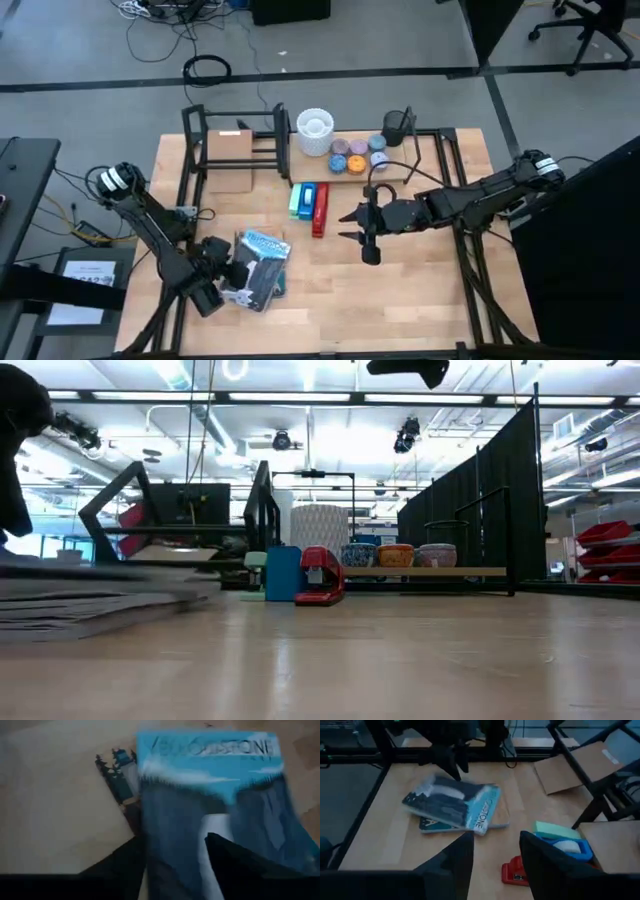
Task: Stock shelves
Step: Remove the blue book from the bookshelf
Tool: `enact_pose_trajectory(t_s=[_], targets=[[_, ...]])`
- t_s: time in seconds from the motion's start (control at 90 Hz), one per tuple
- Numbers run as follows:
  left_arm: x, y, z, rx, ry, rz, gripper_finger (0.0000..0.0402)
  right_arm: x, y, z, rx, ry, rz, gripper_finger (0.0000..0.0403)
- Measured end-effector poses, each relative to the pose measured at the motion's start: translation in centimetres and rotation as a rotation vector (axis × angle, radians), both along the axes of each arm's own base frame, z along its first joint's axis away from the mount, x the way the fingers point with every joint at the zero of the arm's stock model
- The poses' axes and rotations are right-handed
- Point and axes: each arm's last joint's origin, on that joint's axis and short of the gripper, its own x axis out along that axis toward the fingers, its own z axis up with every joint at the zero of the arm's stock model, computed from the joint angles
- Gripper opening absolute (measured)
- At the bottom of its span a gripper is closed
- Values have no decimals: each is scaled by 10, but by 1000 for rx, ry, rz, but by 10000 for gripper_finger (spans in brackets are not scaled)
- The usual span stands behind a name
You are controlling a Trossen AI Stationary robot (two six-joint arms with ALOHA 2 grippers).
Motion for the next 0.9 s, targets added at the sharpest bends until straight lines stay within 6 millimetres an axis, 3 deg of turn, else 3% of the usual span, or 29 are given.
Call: enact_pose_trajectory(t_s=[0.144, 0.244, 0.344, 0.5, 0.633, 0.9], targets=[[-7, 0, 23, -17, 229, -9, 232, 16, 14, -14, 33, 15, 92, 135], [-8, -3, 43, -51, 353, -66, 227, 42, 25, -31, 58, 75, 166, 134], [-9, -13, 46, -138, 381, -141, 211, 75, 36, -49, 65, 141, 230, 130], [-19, -25, 28, -267, 433, -177, 170, 127, 41, -81, 51, 257, 273, 124], [-28, -27, 13, -311, 462, -165, 126, 159, 36, -104, 57, 389, 279, 116], [-32, -24, -17, -315, 344, -202, 47, 189, 12, -134, 113, 519, 198, 101]])
